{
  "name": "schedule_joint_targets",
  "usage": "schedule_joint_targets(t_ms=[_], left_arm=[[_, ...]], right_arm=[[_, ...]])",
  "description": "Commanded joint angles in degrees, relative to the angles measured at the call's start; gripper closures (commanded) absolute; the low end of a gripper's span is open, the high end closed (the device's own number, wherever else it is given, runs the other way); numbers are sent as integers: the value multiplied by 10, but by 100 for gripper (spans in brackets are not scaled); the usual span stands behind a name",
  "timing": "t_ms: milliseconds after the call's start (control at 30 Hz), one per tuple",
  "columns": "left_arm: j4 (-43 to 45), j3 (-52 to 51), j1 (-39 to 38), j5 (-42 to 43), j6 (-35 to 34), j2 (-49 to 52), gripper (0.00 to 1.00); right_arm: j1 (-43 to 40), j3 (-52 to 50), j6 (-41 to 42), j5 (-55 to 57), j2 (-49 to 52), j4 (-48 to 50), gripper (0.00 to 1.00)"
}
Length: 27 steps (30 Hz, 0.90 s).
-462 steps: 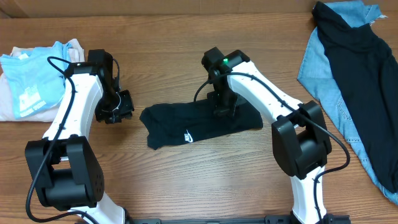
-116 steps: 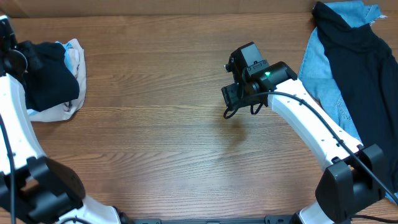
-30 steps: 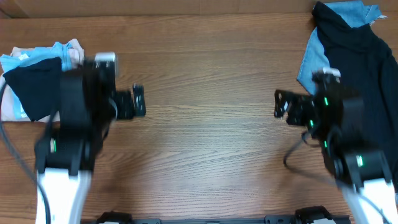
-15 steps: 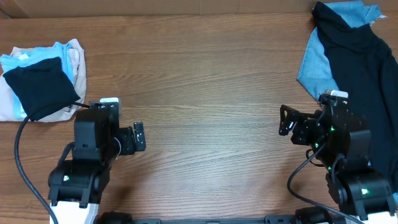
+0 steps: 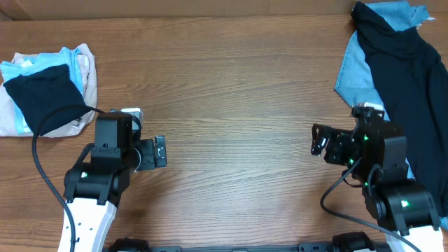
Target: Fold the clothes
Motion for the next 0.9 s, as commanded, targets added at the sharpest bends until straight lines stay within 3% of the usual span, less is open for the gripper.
schedule_joint_targets(t_ms=[0, 500, 767, 867], left_arm=[[-1, -4, -1, -9, -8, 19, 0], [-1, -4, -1, -9, -8, 99, 0], [0, -4, -1, -9, -8, 128, 0], [0, -4, -1, -9, -8, 135, 0]], right_arm=[[-2, -12, -2, 19, -50, -1, 0], [-6, -348, -32, 19, -412, 259, 0], [-9, -468, -81, 22, -466, 455, 0], [-9, -490, -90, 20, -466, 440, 0]])
